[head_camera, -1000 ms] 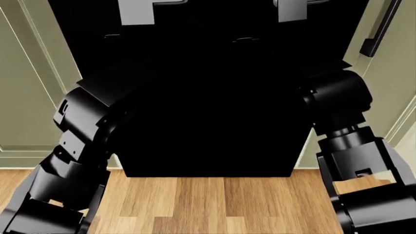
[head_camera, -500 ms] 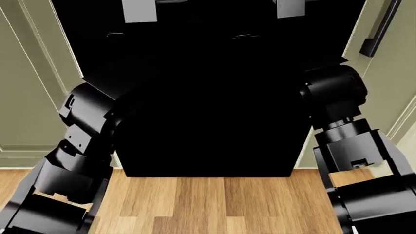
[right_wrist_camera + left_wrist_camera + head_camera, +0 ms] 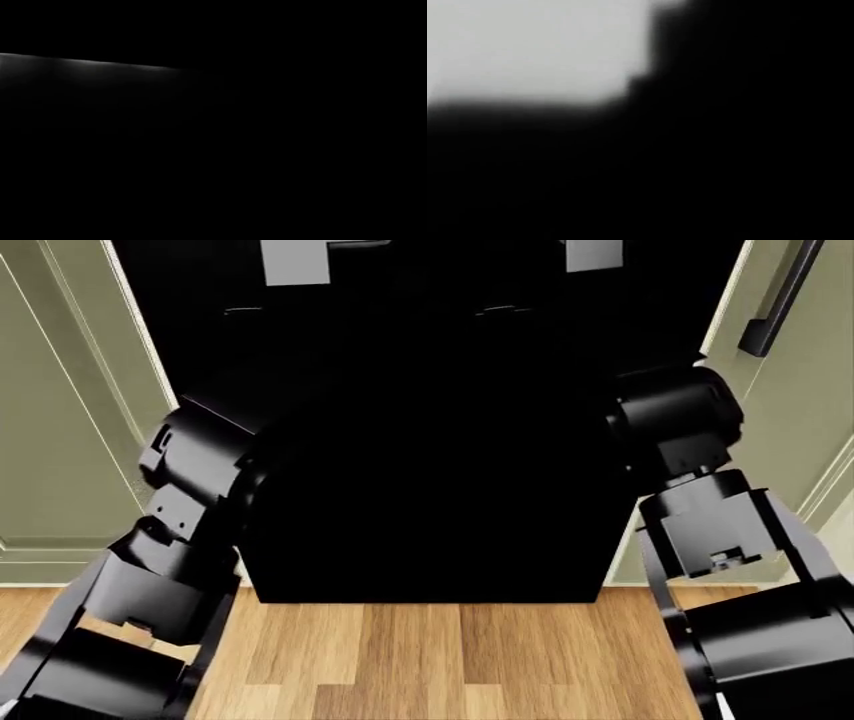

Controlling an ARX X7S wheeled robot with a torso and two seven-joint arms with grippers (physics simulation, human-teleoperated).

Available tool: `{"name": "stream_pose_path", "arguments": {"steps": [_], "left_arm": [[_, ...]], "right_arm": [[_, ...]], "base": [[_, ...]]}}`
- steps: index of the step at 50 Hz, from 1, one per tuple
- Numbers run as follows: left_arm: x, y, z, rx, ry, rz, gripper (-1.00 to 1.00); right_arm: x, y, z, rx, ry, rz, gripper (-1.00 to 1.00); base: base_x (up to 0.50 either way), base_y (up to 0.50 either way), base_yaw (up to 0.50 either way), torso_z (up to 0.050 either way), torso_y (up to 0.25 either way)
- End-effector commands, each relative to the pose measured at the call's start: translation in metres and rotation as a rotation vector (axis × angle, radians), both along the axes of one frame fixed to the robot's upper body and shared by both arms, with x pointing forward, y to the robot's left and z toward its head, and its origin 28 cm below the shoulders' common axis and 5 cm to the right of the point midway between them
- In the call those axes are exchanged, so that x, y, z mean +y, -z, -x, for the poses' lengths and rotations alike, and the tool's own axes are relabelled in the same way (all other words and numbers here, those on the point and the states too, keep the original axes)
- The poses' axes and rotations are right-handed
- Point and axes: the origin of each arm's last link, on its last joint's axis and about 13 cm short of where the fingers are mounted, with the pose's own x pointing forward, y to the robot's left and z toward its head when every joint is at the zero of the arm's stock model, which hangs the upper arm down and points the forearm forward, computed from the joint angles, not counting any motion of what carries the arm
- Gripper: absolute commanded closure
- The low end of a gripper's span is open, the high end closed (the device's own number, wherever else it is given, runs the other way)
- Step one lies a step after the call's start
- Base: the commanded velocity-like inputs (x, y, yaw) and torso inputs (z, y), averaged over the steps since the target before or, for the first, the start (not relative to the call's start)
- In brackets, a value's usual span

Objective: Close the dishwasher door

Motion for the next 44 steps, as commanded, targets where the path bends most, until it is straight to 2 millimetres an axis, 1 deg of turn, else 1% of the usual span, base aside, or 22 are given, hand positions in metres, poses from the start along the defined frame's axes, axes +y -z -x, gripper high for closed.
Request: {"name": "stream_pose_path", "arguments": {"steps": [1, 17, 33, 44], "left_arm": [[-0.001, 0.002, -0.006, 0.008, -0.010, -0.006, -1.00], [-0.002, 0.007, -0.016, 0.024, -0.027, -0.015, -1.00], [-0.003, -0.001, -0.020, 0.015, -0.029, -0.024, -1.00], [-0.005, -0.001, -0.020, 0.014, -0.023, -0.021, -1.00]], "right_arm": [[-0.001, -0.005, -0.005, -0.013, 0.015, 0.014, -1.00], [0.001, -0.006, -0.012, 0.000, 0.002, 0.014, -1.00], [0.002, -0.009, -0.018, 0.001, 0.001, 0.016, -1.00], [0.003, -0.009, -0.019, 0.004, 0.002, 0.019, -1.00]], "base": [[0.00, 0.00, 0.00, 0.000, 0.000], [0.00, 0.00, 0.00, 0.000, 0.000], [0.04, 0.00, 0.01, 0.000, 0.000], [0.07, 0.01, 0.02, 0.000, 0.000]]}}
